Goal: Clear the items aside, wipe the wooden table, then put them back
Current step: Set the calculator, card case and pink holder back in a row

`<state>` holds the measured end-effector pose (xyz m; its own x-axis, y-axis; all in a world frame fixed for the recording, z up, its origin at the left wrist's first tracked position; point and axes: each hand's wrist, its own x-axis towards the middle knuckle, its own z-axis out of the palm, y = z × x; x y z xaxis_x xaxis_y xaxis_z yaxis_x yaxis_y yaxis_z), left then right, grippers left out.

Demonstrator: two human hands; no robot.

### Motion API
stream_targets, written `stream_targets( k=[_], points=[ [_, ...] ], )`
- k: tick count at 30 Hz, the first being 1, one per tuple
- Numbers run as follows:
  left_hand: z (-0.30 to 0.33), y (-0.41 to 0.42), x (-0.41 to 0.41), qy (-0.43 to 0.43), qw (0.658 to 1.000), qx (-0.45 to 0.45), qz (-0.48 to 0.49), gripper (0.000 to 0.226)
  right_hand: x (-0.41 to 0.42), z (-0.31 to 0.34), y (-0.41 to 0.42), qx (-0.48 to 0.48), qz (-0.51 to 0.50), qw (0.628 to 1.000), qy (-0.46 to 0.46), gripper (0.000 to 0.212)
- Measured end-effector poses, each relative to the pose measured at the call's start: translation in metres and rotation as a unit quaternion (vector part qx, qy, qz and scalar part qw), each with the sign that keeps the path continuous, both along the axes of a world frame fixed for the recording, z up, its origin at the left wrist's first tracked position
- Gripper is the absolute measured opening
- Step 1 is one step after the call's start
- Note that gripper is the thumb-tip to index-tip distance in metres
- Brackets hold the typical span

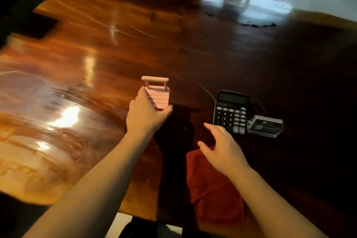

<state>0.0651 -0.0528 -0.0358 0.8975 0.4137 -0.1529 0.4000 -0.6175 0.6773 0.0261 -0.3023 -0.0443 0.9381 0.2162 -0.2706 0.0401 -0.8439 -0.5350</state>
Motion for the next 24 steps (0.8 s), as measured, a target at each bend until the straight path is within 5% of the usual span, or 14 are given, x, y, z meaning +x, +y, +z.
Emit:
stream_targets(
  k=[12, 17, 22, 24],
  points=[
    [-0.023, -0.105, 0.028, 0.044, 0.996, 0.045, -0.063, 0.099, -0.024, -0.008, -0.09, 0.026, -0.075, 0.997, 0.01, 0.06],
    [-0.034, -0.115, 0.025, 0.049, 0.995, 0.059, -0.059, 0.111, -0.029, -0.008, -0.099, 0.027, -0.077, 0.997, 0.009, 0.059],
    [-0.031, -0.113, 0.02, 0.075, 0.995, 0.042, -0.042, 0.145, -0.03, -0.007, -0.104, 0.018, -0.075, 0.997, 0.011, 0.057],
    [-0.027, -0.109, 0.01, 0.05, 0.996, 0.063, -0.031, 0.139, -0.03, -0.009, -0.104, 0.01, -0.088, 0.996, 0.022, 0.053]
  ],
)
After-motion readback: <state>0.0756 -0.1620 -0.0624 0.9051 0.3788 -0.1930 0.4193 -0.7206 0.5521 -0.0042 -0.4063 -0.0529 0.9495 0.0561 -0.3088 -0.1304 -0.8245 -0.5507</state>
